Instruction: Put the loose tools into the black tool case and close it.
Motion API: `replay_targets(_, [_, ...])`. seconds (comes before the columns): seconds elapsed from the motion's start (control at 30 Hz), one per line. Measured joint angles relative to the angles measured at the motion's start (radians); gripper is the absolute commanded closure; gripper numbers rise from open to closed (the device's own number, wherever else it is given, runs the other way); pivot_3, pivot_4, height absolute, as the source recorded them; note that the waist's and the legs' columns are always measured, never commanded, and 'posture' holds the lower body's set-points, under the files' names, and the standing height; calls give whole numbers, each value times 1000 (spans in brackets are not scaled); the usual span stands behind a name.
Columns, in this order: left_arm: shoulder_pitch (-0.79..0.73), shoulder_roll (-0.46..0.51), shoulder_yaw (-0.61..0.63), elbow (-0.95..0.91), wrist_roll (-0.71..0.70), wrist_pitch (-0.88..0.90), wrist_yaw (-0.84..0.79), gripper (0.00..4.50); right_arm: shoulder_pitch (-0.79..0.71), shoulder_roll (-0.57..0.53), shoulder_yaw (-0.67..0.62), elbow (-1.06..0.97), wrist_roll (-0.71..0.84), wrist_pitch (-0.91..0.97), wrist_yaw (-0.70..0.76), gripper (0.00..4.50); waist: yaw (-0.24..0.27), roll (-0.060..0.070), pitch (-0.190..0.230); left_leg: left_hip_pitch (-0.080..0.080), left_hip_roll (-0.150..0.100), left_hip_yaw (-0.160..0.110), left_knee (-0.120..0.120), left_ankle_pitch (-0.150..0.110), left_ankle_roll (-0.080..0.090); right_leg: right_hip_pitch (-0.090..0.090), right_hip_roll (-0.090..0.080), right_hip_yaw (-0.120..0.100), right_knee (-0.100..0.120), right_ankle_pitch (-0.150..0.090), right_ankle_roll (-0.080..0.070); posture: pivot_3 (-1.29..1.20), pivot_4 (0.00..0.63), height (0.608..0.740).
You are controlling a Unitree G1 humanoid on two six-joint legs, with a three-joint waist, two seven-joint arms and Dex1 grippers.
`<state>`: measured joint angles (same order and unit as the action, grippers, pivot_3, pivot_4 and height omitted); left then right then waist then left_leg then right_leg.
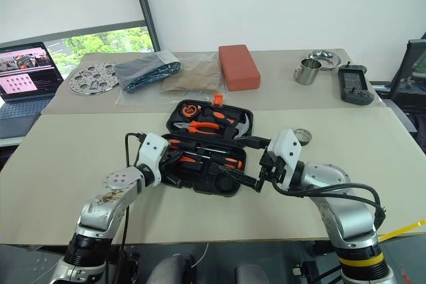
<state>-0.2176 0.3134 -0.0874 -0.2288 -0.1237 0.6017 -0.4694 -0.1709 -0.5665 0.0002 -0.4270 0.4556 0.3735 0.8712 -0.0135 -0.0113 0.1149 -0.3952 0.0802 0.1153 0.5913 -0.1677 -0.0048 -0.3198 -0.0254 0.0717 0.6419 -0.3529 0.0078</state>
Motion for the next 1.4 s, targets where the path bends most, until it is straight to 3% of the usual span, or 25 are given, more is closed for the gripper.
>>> replay_targets(0.27, [33,33,52,-79,29,-104,62,4467,-2,5,-1,1,34,0,23,0,1,-1,1,-2,0,0,0,0,0,-1,-1,0,-1,0,0,0,150,740])
replay_targets(0.63, [151,-8,264,-188,59,137,298,4467,-81,36,34,83,39,-7,89,0,3,-3,2,-3,-1,-1,0,0,1,-1,-2,-1,-2,0,0,0,150,740])
replay_targets(0.77, [156,-9,269,-210,26,192,290,3486,-92,37,34,90,39,-12,102,0,2,-3,2,-3,-1,-1,-1,-1,1,-1,-3,-1,-3,0,0,0,150,740])
replay_targets(0.87, [157,-11,271,-219,2,213,282,2192,-92,39,34,96,39,-15,109,0,1,-3,2,-3,-1,-1,-1,-1,1,-1,-2,-2,-3,0,0,0,150,740])
replay_targets(1.07, [82,26,267,-169,1,250,282,94,-90,47,38,96,38,-17,108,0,0,-3,2,-3,-1,-1,-2,-1,1,-1,-2,-1,-3,0,0,0,150,740])
replay_targets(1.4, [-9,32,248,-84,-1,339,282,94,-77,47,38,93,36,-18,84,0,2,-4,2,-3,-1,-1,-2,-1,0,-1,-2,-2,-3,0,0,0,150,740])
